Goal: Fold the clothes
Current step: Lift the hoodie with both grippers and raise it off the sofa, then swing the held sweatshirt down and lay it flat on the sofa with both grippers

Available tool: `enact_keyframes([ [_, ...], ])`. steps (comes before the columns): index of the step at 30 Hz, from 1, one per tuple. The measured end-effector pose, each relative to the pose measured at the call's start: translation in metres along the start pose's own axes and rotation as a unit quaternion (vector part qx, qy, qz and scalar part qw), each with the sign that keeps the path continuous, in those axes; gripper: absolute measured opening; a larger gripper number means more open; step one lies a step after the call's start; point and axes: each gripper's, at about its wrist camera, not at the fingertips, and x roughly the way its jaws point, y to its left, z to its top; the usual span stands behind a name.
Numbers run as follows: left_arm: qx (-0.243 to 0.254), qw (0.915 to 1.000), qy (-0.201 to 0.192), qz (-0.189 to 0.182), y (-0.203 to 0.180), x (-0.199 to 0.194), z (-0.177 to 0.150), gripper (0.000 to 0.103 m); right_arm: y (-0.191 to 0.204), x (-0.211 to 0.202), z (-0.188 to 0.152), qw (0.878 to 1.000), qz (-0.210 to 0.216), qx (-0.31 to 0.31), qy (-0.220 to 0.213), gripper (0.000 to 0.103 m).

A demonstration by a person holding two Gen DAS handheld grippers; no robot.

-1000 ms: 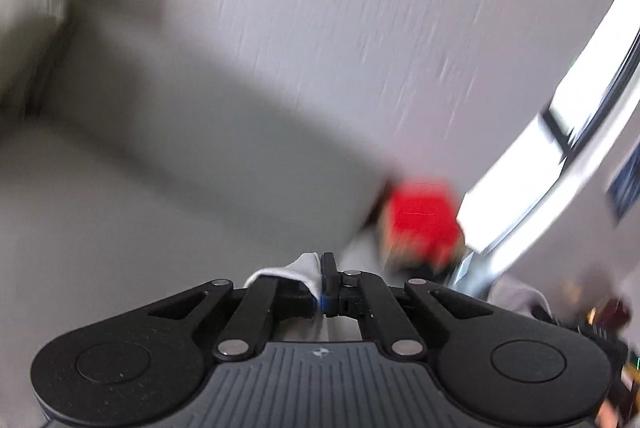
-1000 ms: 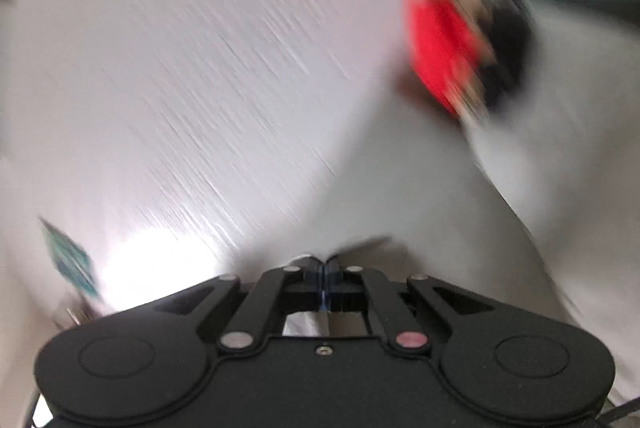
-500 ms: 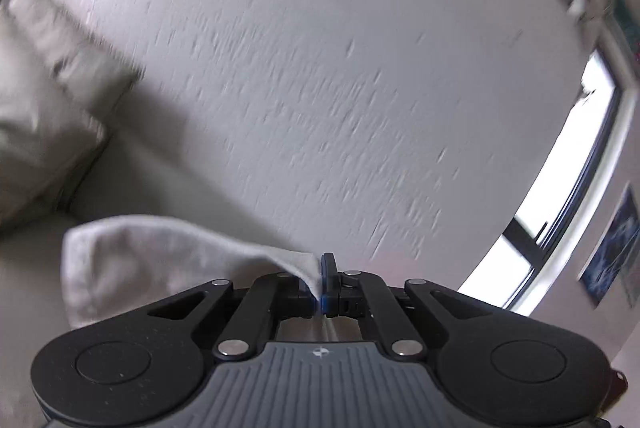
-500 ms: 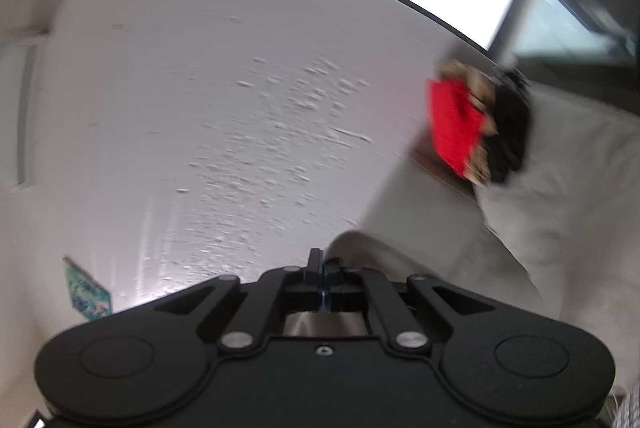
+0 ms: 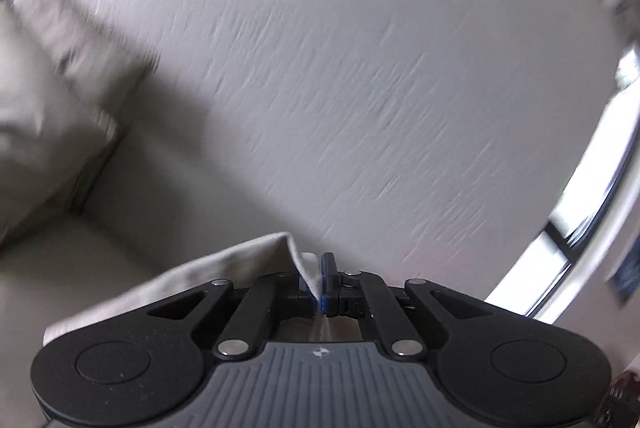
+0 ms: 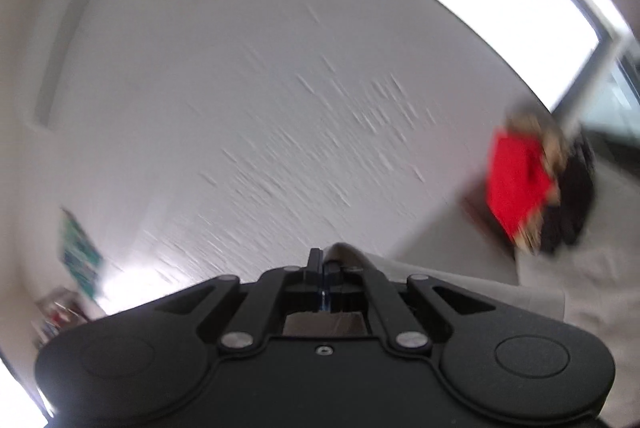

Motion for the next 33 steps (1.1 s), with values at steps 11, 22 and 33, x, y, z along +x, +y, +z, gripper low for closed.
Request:
enact_keyframes([
  [11, 0.091, 0.9894, -0.111, -0.023, -0.054, 0.002, 0.042, 0.0, -0.008, 0.091, -0.004, 0.996, -0.065, -0.065, 0.011, 0.001],
  [22, 0.048, 0.9958, 0.038, 0.068, 0.054, 0.062, -0.099, 0.001, -0.171, 0.088, -0.136, 0.974, -0.168, 0.023, 0.152, 0.001],
  [33, -0.034, 0.9833, 0.128, 0.125, 0.132, 0.074, -0.165, 0.001, -0.219, 0.048, -0.215, 0.938, -0.259, 0.049, 0.224, 0.001],
])
